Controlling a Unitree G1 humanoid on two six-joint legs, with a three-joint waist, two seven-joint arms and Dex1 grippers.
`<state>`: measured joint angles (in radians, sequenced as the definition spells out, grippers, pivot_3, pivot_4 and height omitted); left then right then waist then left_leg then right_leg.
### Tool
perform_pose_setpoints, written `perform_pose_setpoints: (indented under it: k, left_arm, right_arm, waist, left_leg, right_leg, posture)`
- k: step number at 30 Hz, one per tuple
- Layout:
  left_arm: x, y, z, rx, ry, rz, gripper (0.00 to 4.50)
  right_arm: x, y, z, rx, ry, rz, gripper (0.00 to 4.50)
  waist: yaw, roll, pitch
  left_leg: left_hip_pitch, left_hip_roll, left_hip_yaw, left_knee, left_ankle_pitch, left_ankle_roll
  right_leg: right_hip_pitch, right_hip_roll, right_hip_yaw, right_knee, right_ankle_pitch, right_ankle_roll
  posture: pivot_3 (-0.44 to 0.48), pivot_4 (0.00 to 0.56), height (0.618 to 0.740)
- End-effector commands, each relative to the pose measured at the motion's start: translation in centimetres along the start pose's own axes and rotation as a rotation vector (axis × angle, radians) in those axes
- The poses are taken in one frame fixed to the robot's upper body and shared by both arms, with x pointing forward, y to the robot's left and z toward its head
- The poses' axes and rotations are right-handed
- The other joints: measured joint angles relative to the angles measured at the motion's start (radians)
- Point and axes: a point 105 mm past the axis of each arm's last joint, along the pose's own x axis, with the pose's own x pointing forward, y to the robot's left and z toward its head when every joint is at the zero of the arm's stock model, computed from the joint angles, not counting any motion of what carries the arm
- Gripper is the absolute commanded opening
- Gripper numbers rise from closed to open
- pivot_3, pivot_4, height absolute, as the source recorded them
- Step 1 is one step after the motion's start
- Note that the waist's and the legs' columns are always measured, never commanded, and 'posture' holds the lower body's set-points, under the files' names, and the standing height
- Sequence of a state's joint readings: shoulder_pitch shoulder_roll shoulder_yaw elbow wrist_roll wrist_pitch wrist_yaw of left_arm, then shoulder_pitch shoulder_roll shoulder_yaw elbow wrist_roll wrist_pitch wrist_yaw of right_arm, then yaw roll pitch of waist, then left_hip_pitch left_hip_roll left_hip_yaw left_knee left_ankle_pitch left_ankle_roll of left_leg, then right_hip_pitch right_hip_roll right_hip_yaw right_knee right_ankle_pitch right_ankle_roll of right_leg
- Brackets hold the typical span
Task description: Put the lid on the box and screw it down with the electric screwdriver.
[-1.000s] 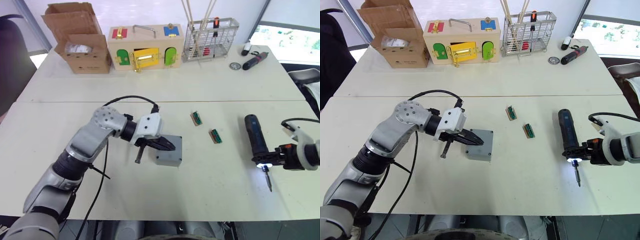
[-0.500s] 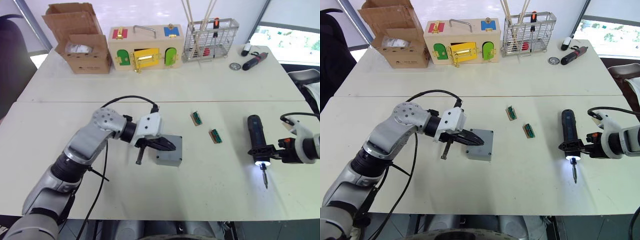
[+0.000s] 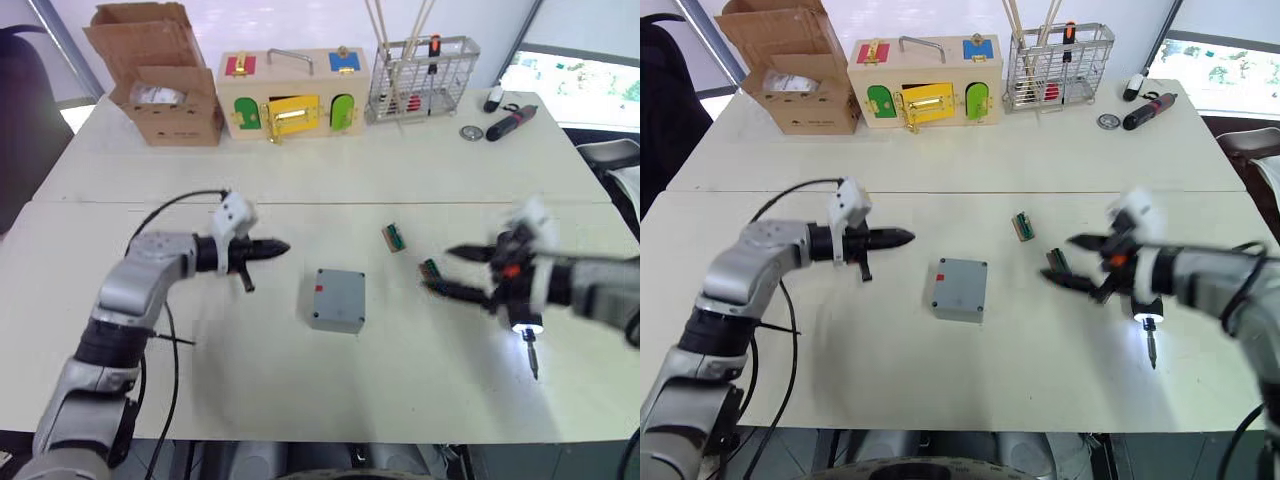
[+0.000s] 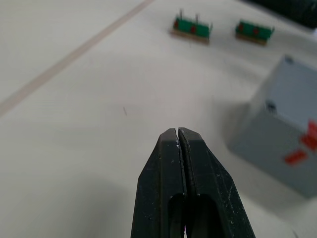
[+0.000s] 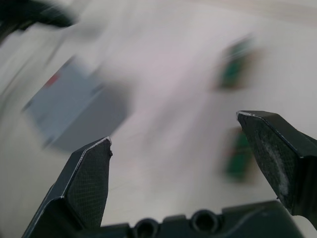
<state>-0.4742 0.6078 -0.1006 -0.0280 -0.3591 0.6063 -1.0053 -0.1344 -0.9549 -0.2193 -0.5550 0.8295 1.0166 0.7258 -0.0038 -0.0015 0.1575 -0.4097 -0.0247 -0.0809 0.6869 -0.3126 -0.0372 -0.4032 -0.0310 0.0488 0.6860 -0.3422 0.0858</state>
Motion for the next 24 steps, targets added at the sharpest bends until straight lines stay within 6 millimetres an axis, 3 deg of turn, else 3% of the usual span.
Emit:
perform_pose_setpoints:
  k: [1, 5, 11, 18, 24]
  left_arm:
    - [-0.8, -1.4, 0.3, 0.070, 0.022, -0.015, 0.00]
    - [0.0, -3.2, -0.8, 0.068, 0.053, -0.075, 0.00]
    - [1.7, -4.6, -1.1, 0.094, 0.063, -0.134, 0.00]
    - [3.7, -4.6, -1.6, 0.182, 0.082, -0.174, 0.00]
    - [6.1, -3.2, -0.3, 0.249, 0.031, -0.154, 0.00]
  right_arm:
    - [1.5, 2.8, -0.4, -0.109, -0.029, 0.025, 4.49]
    - [3.3, 4.5, -2.1, -0.097, -0.026, 0.066, 4.49]
    - [5.1, 6.0, -2.2, -0.087, -0.040, 0.126, 4.49]
    - [5.9, 7.6, -3.0, -0.034, 0.032, 0.212, 4.49]
    - [6.7, 8.9, -2.6, 0.013, 0.036, 0.251, 4.49]
  waist:
    - [0.003, -0.001, 0.000]
    - [0.015, -0.001, -0.001]
    - [0.014, -0.001, -0.001]
    - [0.016, -0.001, -0.001]
    - [0.014, -0.001, -0.001]
  left_leg:
    - [0.000, 0.000, 0.000, 0.000, 0.000, 0.000]
    - [0.005, 0.000, -0.001, 0.000, -0.001, 0.002]
    - [0.006, 0.000, -0.001, 0.000, -0.001, 0.002]
    - [0.006, 0.000, -0.001, 0.000, -0.001, 0.001]
    - [0.006, 0.000, -0.001, 0.000, -0.001, 0.001]
  right_leg:
    - [0.000, 0.000, 0.000, 0.000, 0.001, 0.001]
    - [0.005, 0.000, 0.001, 0.000, 0.001, 0.002]
    - [0.006, 0.001, 0.000, 0.000, 0.001, 0.001]
    - [0.006, 0.001, 0.000, 0.000, 0.001, 0.001]
    - [0.006, 0.001, 0.000, 0.001, 0.001, 0.001]
  posture:
    - [0.000, 0.150, 0.740]
    - [0.000, 0.150, 0.740]
    - [0.000, 0.150, 0.740]
    - [0.000, 0.150, 0.740]
    - [0.000, 0.150, 0.740]
